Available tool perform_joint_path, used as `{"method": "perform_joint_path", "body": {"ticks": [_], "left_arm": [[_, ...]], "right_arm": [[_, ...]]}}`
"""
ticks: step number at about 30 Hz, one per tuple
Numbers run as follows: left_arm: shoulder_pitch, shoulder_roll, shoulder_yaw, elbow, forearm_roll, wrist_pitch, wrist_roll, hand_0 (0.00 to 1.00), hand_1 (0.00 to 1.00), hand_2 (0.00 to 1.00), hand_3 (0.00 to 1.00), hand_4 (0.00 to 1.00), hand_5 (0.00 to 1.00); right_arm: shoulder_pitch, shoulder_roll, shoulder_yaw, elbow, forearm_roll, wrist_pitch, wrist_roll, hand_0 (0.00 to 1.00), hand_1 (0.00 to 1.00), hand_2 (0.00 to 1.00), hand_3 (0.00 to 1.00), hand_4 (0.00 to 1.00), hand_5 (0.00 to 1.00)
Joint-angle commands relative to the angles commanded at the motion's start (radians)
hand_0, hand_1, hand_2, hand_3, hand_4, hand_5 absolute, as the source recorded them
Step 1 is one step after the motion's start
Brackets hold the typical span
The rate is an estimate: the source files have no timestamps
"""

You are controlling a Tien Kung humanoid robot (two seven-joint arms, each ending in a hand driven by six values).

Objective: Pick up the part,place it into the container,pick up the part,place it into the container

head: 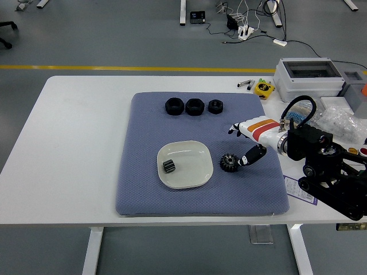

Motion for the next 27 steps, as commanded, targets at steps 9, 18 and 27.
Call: {"method": "perform_joint_path", "body": {"ticks": [9, 18, 27], "left_arm": [[0.002, -0.002, 0.007, 0.0, -0.002, 0.004, 0.004, 0.756, 0.685, 0.729, 0.641, 0.732, 0.822], [0.004, -0.002, 0.005, 0.0, 0.011, 0.004, 0.01, 0.756, 0.683, 0.727, 0.639, 0.732, 0.824], [0.003, -0.002, 0.008, 0.0, 0.007, 0.004, 0.009, 0.755, 0.684, 0.726, 0.637, 0.728, 0.823]], "right_arm": [[-0.015, 0.006, -0.041, -0.025, 0.003, 0.003, -0.004, 0.559, 0.611, 0.669, 0.788, 0.987, 0.363], [-0.015, 0.036, -0.041, -0.027, 0.01, -0.007, -0.008, 0.537, 0.597, 0.647, 0.776, 0.979, 0.358], [-0.011, 0.053, -0.034, -0.032, 0.014, 0.0, -0.017, 0.505, 0.561, 0.594, 0.731, 0.94, 0.333]]}}
